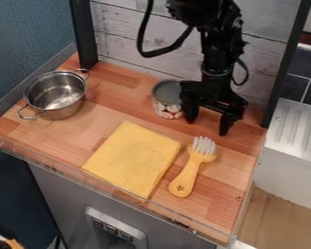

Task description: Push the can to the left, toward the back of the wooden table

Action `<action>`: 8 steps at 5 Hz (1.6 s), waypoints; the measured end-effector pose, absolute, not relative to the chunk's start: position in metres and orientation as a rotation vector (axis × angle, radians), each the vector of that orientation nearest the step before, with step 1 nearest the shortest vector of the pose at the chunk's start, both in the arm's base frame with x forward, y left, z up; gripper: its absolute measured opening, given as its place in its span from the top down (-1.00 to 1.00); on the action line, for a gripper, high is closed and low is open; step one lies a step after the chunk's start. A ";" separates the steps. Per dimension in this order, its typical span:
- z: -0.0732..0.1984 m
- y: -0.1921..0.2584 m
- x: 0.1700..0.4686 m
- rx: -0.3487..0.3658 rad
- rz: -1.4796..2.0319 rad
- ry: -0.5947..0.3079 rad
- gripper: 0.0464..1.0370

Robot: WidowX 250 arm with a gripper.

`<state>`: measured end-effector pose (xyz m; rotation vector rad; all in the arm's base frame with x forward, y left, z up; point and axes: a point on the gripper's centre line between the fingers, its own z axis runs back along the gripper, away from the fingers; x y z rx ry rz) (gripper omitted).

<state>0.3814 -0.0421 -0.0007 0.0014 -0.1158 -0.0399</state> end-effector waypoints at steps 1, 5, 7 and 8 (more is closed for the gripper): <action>0.011 -0.022 0.378 0.018 0.000 -0.142 -0.92; 0.015 0.048 0.370 0.031 0.162 -0.177 -0.92; 0.018 0.034 0.370 -0.002 0.117 -0.152 -0.92; 0.028 0.001 0.376 -0.022 -0.003 -0.128 -0.92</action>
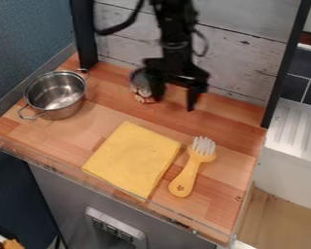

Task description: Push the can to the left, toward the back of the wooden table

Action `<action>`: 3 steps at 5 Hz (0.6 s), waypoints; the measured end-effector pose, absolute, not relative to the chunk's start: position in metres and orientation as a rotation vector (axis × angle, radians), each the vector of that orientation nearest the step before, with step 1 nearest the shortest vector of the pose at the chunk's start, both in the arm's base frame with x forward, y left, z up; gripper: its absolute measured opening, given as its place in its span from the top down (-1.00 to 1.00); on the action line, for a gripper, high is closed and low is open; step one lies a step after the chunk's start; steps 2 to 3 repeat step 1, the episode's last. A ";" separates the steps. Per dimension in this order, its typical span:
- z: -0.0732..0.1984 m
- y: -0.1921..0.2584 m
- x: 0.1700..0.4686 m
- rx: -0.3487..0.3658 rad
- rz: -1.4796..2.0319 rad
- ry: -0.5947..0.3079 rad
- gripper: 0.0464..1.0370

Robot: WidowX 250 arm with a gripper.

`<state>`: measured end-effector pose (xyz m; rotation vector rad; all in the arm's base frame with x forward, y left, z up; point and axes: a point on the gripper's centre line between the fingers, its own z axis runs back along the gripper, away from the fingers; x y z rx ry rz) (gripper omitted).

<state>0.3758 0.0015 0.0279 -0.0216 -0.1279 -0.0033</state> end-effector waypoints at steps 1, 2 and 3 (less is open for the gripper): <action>0.036 -0.005 0.374 -0.061 -0.064 -0.087 -0.92; 0.036 -0.005 0.374 -0.061 -0.064 -0.087 -0.92; 0.036 -0.005 0.374 -0.061 -0.064 -0.087 -0.92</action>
